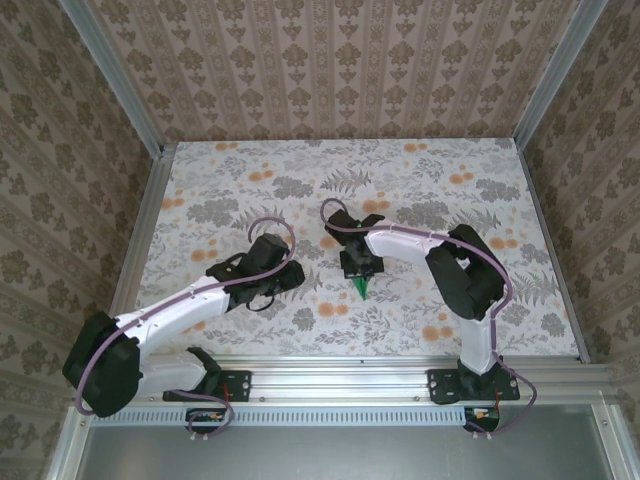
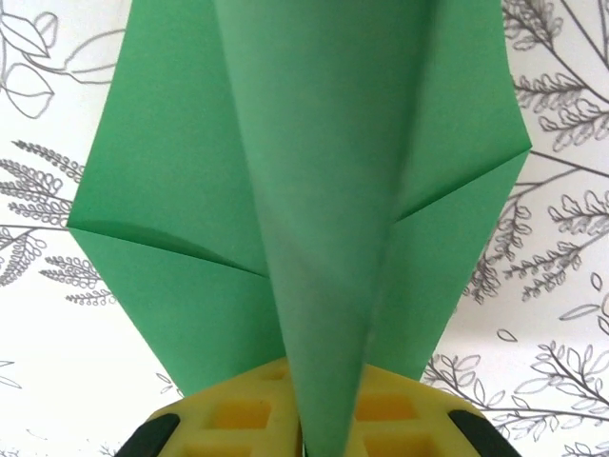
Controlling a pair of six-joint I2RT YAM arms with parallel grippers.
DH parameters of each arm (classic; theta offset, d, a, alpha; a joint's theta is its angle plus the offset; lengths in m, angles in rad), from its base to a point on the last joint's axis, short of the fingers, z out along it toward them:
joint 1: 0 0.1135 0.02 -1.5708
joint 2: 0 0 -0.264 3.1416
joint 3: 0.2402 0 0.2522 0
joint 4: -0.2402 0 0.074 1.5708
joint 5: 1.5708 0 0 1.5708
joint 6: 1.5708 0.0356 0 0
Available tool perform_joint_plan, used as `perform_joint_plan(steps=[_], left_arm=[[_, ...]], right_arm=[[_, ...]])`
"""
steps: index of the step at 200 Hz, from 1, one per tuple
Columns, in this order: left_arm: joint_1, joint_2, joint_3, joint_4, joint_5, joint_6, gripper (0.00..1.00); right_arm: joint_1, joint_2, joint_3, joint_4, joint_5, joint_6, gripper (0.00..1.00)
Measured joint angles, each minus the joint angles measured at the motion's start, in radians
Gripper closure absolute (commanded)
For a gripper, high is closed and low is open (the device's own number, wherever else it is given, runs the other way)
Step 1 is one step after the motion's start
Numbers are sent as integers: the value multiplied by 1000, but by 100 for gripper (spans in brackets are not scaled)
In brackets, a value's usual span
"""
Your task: Fold a paper plane with a square sheet of paper (pick it up from the middle)
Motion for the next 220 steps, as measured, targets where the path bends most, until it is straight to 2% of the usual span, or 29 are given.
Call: perform_joint_plan(steps=[33, 58, 102, 121, 133, 146, 161, 169, 195, 220], left_arm=[[0, -2, 26, -32, -14, 35, 59], [0, -19, 37, -54, -34, 63, 56], [0, -26, 58, -63, -60, 101, 55], [0, -36, 61, -80, -86, 113, 49], [0, -51, 61, -98, -113, 126, 44], [0, -74, 61, -118, -156, 145, 34], [2, -100, 62, -140, -214, 172, 24], [6, -111, 63, -155, -247, 185, 17], [42, -138, 64, -186, -350, 237, 0], [93, -162, 64, -205, -437, 275, 0]], right_arm=[[-1, -21, 4, -4, -8, 7, 58], [-3, -87, 59, -60, -3, -16, 49], [-5, -274, 138, -97, 69, -51, 46], [-4, -390, 111, -87, 142, -79, 43], [-3, -499, 46, -42, 206, -111, 36], [-3, -631, -50, 13, 286, -153, 22], [-10, -781, -185, 106, 389, -217, 11], [-22, -846, -258, 154, 440, -254, 0], [-91, -948, -487, 302, 591, -348, 0], [-190, -953, -658, 393, 647, -400, 0]])
